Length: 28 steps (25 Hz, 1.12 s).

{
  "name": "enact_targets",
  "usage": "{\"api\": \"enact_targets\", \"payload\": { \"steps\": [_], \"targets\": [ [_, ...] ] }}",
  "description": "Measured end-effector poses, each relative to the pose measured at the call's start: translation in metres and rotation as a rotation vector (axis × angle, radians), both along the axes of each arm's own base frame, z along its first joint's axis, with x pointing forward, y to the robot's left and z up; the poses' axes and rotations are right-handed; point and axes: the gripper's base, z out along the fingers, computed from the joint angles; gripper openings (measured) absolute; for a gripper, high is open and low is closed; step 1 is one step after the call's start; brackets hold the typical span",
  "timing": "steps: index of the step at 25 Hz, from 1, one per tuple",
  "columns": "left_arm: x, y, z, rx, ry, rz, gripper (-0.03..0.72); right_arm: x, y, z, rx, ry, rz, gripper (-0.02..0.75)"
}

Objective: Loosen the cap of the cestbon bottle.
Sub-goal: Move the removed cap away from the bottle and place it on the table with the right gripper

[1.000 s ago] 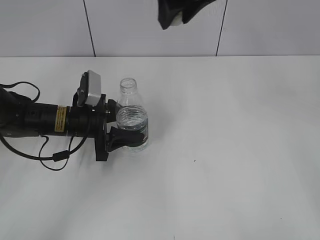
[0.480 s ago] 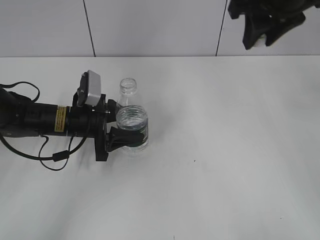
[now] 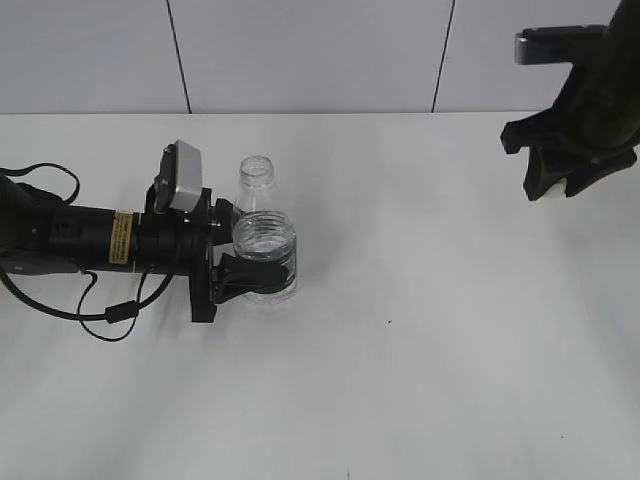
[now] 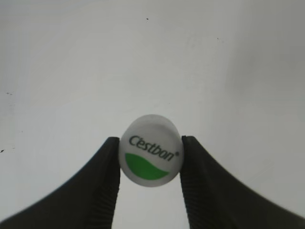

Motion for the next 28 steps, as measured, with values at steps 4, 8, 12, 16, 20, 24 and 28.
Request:
{"api": "enact_targets", "payload": {
  "steps": [4, 8, 12, 16, 20, 24, 28],
  "targets": [
    [0.0, 0.0, 0.0, 0.0, 0.0, 0.0, 0.412, -0.004, -0.008, -0.025, 0.002, -0.027, -0.015, 0.3],
    [0.0, 0.0, 0.0, 0.0, 0.0, 0.0, 0.412, -0.004, -0.008, -0.048, 0.0, -0.029, -0.013, 0.299],
    [0.0, 0.0, 0.0, 0.0, 0.0, 0.0, 0.412, 0.001, -0.007, -0.072, -0.002, 0.004, -0.017, 0.299],
    [0.0, 0.0, 0.0, 0.0, 0.0, 0.0, 0.412, 0.005, -0.004, -0.086, 0.022, 0.008, -0.035, 0.299],
    [0.0, 0.0, 0.0, 0.0, 0.0, 0.0, 0.412, 0.008, -0.001, -0.094, 0.055, 0.006, -0.033, 0.299],
    [0.0, 0.0, 0.0, 0.0, 0.0, 0.0, 0.412, 0.009, 0.0, -0.102, 0.052, 0.013, -0.024, 0.299],
    [0.0, 0.0, 0.0, 0.0, 0.0, 0.0, 0.412, 0.01, -0.001, -0.112, 0.029, 0.03, 0.004, 0.299]
  ]
}}
